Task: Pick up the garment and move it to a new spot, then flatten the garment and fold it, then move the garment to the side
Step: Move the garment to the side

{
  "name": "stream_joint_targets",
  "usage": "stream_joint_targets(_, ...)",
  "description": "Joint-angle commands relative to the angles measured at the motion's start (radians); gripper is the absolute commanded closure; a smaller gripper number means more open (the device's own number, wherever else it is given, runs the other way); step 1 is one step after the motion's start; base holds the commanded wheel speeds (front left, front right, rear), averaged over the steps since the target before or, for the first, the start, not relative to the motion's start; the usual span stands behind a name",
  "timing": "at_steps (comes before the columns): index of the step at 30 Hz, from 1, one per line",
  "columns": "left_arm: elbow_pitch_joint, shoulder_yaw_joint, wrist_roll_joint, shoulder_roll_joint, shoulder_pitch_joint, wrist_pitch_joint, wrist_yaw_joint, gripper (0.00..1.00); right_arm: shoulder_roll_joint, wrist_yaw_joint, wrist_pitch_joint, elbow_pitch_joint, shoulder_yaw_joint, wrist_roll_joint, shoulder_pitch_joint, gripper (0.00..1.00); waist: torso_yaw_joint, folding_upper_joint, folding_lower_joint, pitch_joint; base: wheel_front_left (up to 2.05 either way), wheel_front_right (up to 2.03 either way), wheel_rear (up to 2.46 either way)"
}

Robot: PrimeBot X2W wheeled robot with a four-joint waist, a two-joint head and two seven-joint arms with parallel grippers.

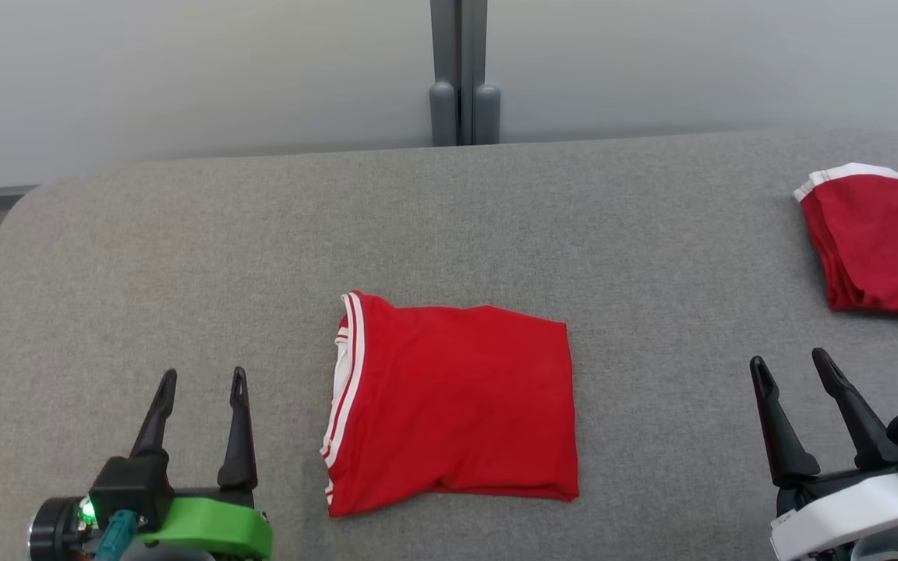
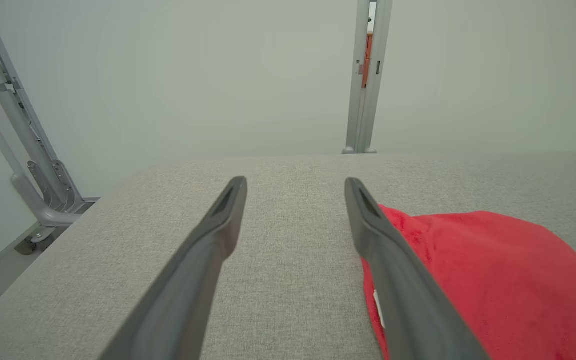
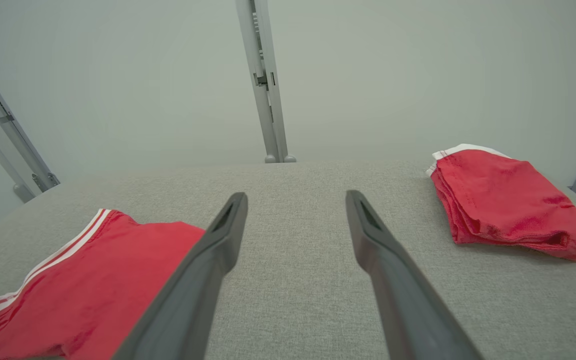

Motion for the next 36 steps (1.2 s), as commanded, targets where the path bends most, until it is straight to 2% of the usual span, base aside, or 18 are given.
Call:
stream_joint_targets(1,-0.008,0.006,0.005,0.004,-0.034,-0.009,0.005,0.0,-0.009,0.0,0.006,0.007,0.006,0.005,-0.021,0.0,0.027,0.0,0.0,0.044,0.0,0.0,0.0)
stream_joint_targets(7,-0.023,-0.01,0.025,-0.017,-0.133,-0.034,-0.014,0.0,-0.039,0.0,0.017,0.085,0.067,0.035,-0.097,0.0,0.096,0.0,0.0,0.161,0.0,0.0,0.0)
stream_joint_targets(13,0.003,-0.031,0.042,-0.049,-0.226,-0.05,-0.039,0.0,-0.041,0.0,0.004,0.234,0.17,0.083,-0.199,0.0,0.159,0.0,0.0,0.244,0.0,0.0,0.0)
stream_joint_targets(22,0.011,-0.017,0.056,-0.082,-0.269,-0.057,-0.057,0.0,-0.026,0.0,0.039,0.44,0.312,0.146,-0.294,0.0,0.179,0.0,0.0,0.287,0.0,0.0,0.0)
stream_joint_targets(23,0.008,-0.013,0.06,-0.084,-0.269,-0.057,-0.058,0.0,-0.026,0.0,0.048,0.457,0.327,0.155,-0.298,0.51,0.178,0.0,0.0,0.288,0.0,0.0,0.0)
stream_joint_targets(24,0.006,-0.01,0.064,-0.085,-0.269,-0.056,-0.06,0.0,-0.027,0.0,0.064,0.472,0.338,0.164,-0.296,0.89,0.177,0.0,0.0,0.289,0.0,0.0,0.0)
stream_joint_targets(25,0.004,-0.005,0.067,-0.087,-0.268,-0.057,-0.061,0.0,-0.029,0.0,0.075,0.483,0.353,0.173,-0.297,1.0,0.173,0.0,0.0,0.289,0.0,0.0,0.0)
stream_joint_targets(32,0.005,0.018,0.094,-0.079,-0.26,-0.057,-0.076,0.0,-0.07,-0.001,0.003,0.432,0.358,0.18,-0.332,1.0,0.123,0.0,0.0,0.286,0.0,0.0,0.0)
stream_joint_targets(36,-0.003,0.026,0.103,-0.078,-0.254,-0.057,-0.083,0.0,-0.111,-0.001,-0.031,0.394,0.338,0.169,-0.342,1.0,0.055,0.0,0.0,0.284,0.0,0.0,0.0)
